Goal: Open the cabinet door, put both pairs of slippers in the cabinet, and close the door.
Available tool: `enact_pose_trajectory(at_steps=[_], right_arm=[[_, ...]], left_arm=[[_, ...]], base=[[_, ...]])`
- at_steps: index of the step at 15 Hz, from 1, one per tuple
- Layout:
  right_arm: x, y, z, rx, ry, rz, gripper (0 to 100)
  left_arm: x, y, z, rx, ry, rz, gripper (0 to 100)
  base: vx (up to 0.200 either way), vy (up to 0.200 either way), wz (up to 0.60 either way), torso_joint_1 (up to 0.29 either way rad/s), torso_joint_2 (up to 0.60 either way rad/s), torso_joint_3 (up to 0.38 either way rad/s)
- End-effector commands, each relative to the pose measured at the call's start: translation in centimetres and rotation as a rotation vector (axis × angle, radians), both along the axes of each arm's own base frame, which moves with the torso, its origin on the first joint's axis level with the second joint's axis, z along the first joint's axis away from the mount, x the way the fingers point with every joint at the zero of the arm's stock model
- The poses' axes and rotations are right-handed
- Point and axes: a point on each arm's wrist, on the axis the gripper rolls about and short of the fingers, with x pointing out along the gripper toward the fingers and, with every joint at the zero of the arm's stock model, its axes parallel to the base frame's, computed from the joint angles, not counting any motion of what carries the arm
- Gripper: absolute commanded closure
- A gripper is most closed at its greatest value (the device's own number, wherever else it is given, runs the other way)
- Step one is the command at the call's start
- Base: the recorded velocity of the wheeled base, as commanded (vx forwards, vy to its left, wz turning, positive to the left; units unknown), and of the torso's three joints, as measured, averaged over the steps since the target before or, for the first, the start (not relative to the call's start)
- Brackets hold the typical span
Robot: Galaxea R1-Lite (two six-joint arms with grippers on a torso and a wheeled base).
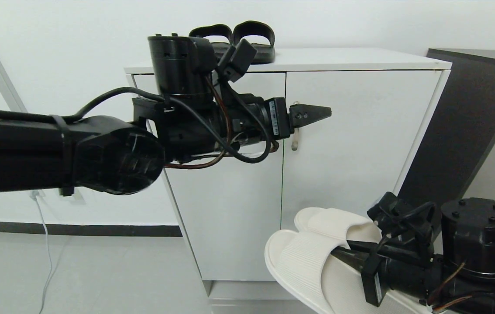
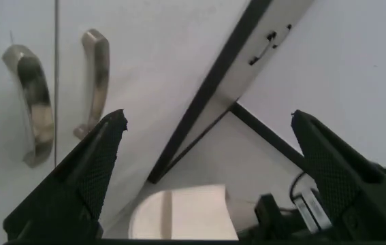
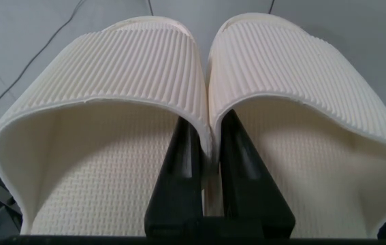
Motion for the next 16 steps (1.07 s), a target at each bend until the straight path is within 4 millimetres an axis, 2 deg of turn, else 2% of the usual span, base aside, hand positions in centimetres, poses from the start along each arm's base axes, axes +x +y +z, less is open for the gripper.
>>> enact_pose_trajectory(at_steps=[1,8,13,14,16], right_arm=[[0.1,0.1,-0.2,-0.005,0.006,0.001,100],[0.1,0.1,-0.2,-0.004,0.005,0.001,100],[0.0,0.0,-0.1,-0.003,0.0,0.0,100],[0.0,0.0,0.0,-0.002,-0.001,0.0,100],[0.0,0.0,-0.1,-0.003,0.0,0.0,100]], left_arm=[[1.4,-1.0,-0.9,0.015,0.021,0.009,0],[3.7,-2.4,-1.2,0.027,0.031,0.135,0],[4.9,-3.2,-1.4,0.037,0.045,0.137,0],[4.9,-3.2,-1.4,0.036,0.046,0.137,100],[4.8,-3.1,-1.3,0.02,0.066,0.136,100]], base=[[0.0,0.0,0.0,0.0,0.0,0.0],[0.0,0.0,0.0,0.0,0.0,0.0],[0.0,0.0,0.0,0.0,0.0,0.0],[0.0,0.0,0.0,0.0,0.0,0.0],[0.0,0.0,0.0,0.0,0.0,0.0]])
